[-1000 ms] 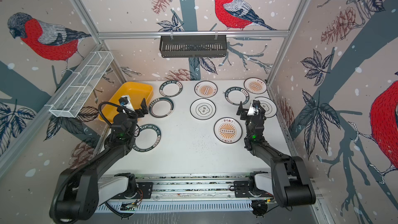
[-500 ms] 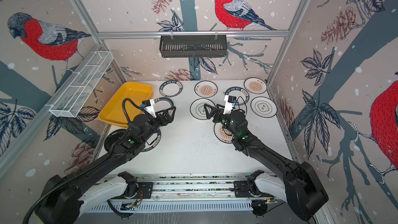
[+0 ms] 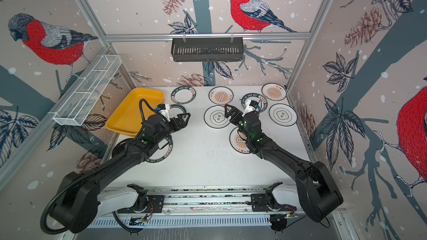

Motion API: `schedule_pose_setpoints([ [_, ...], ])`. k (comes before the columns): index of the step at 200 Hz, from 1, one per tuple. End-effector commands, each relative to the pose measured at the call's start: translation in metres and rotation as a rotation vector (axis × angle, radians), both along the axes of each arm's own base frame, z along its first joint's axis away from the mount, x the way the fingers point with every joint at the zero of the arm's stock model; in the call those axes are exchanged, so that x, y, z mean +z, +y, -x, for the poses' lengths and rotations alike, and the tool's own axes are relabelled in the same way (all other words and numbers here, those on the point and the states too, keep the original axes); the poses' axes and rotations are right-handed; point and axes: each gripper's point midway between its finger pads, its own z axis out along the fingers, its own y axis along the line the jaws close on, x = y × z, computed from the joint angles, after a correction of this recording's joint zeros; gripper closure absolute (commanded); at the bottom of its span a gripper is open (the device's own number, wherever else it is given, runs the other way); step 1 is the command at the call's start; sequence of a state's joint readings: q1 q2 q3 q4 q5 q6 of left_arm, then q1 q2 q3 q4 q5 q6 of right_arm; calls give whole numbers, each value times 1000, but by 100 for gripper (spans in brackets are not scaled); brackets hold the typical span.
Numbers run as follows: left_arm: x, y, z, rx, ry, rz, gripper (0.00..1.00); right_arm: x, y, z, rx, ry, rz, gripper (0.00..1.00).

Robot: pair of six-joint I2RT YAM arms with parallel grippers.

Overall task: Place the plates into the plastic bin on the countertop
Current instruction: 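Move left gripper to HAO SHI HAO WEI plate while right reaches far plates, then pinch the plate rim with left gripper while right gripper hovers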

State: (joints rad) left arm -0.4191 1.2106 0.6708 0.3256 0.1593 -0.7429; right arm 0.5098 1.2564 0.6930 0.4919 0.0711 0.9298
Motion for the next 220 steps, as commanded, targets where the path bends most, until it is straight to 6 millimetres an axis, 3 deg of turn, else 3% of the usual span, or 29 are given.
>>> schedule_pose_setpoints([
  [1, -3, 8, -9, 30, -1, -86, 4, 3, -33, -3, -163, 16, 143, 0],
  [32, -14, 12, -27, 73, 59, -183, 4, -6, -46, 16, -179, 28, 184, 0],
  [73, -16, 30, -21, 161, 136, -200, 4, -12, -53, 31, -105, -22, 312, 1],
  [112, -21, 62, 9, 297, 263, -197, 4, -2, -68, 27, -94, -74, 378, 1],
  [153, -51, 96, 50, 406, 385, -189, 4, 1, -80, 16, -88, -102, 340, 0],
  [187, -91, 139, 77, 518, 536, -198, 4, -4, -69, 4, -60, -87, 324, 1],
  [220, -122, 150, 92, 533, 652, -97, 4, 5, -44, -1, -42, -110, 314, 1],
])
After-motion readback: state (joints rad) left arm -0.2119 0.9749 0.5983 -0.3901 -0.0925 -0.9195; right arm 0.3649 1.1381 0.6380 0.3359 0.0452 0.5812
